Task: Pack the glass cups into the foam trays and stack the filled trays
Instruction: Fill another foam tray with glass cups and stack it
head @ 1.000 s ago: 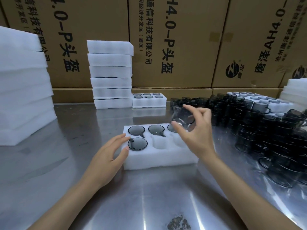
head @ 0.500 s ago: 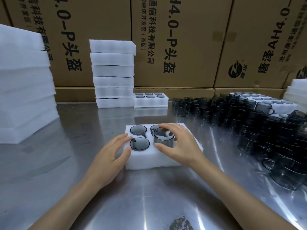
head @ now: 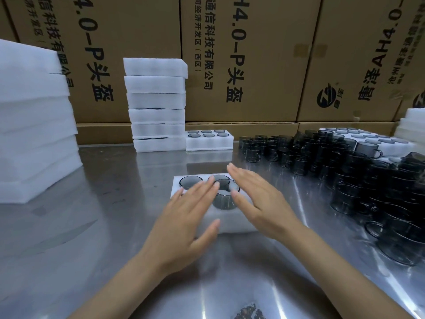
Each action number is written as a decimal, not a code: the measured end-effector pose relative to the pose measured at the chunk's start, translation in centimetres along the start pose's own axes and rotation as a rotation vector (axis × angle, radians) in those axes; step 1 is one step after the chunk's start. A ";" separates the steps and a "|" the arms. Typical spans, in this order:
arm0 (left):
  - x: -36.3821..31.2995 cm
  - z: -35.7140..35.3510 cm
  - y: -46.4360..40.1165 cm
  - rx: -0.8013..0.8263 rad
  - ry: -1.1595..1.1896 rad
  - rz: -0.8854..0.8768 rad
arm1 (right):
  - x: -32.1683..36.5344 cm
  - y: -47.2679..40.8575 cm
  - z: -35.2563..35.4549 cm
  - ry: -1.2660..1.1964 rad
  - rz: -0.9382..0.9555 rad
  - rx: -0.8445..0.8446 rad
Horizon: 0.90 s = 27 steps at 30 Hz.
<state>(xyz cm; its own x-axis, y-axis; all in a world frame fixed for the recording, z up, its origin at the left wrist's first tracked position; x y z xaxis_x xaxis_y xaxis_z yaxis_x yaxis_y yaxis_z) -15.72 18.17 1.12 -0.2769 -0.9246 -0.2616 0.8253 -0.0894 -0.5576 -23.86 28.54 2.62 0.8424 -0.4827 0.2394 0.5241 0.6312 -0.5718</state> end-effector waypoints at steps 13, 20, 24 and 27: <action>-0.9 -1.6 0.1 0.029 -0.124 -0.014 | 0.1 1.3 -3.3 0.205 -0.027 0.249; -1.0 -1.8 0.7 0.030 -0.136 -0.024 | -2.1 1.5 0.9 -0.012 -0.166 -0.138; -0.5 -1.4 0.9 0.023 -0.087 0.003 | -10.3 4.8 5.5 0.334 -0.580 -0.253; -0.3 -1.1 0.8 0.009 -0.068 0.019 | -14.7 8.2 6.9 0.497 -0.902 -0.141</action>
<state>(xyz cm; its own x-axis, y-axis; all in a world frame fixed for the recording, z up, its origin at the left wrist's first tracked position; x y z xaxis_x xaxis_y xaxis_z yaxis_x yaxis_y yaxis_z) -15.55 18.77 -0.16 -0.2271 -0.9493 -0.2175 0.8345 -0.0746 -0.5459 -31.10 45.02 -0.20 -0.0184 -0.9565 0.2912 0.8879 -0.1495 -0.4351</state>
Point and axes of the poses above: each hand's wrist, its own y-axis away from the middle knuckle, its own z-axis out of the back of the hand, x = y × z, the point moved 10 cm from there along -y, towards the middle knuckle, and after that the axes turned 7 degrees about z, right-handed, at the moved point
